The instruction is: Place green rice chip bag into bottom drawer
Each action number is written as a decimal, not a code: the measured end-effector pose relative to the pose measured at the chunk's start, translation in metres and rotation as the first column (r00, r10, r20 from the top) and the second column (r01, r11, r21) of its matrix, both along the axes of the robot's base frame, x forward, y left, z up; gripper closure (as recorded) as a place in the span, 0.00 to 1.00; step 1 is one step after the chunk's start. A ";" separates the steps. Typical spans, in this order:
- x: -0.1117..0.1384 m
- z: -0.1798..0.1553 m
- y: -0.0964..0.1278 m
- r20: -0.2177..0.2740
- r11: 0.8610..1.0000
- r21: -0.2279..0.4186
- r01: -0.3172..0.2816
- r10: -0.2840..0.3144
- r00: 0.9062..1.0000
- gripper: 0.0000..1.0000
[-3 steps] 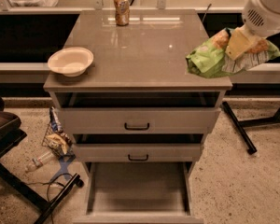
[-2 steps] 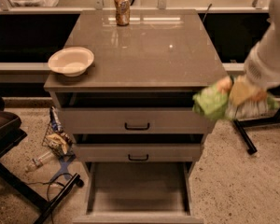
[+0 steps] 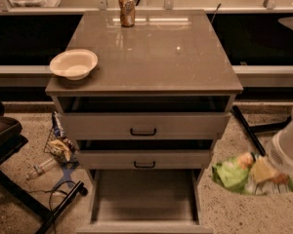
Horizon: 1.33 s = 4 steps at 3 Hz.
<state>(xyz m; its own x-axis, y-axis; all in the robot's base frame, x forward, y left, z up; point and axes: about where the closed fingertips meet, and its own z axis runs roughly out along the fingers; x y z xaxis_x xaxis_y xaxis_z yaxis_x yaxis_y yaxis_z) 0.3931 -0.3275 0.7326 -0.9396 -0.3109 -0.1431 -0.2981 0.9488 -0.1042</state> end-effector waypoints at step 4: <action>-0.008 -0.139 0.072 -0.054 0.989 0.145 -0.019 0.027 0.998 1.00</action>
Offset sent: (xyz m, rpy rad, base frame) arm -0.0220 0.0151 -0.0114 -0.0080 -0.0015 0.0501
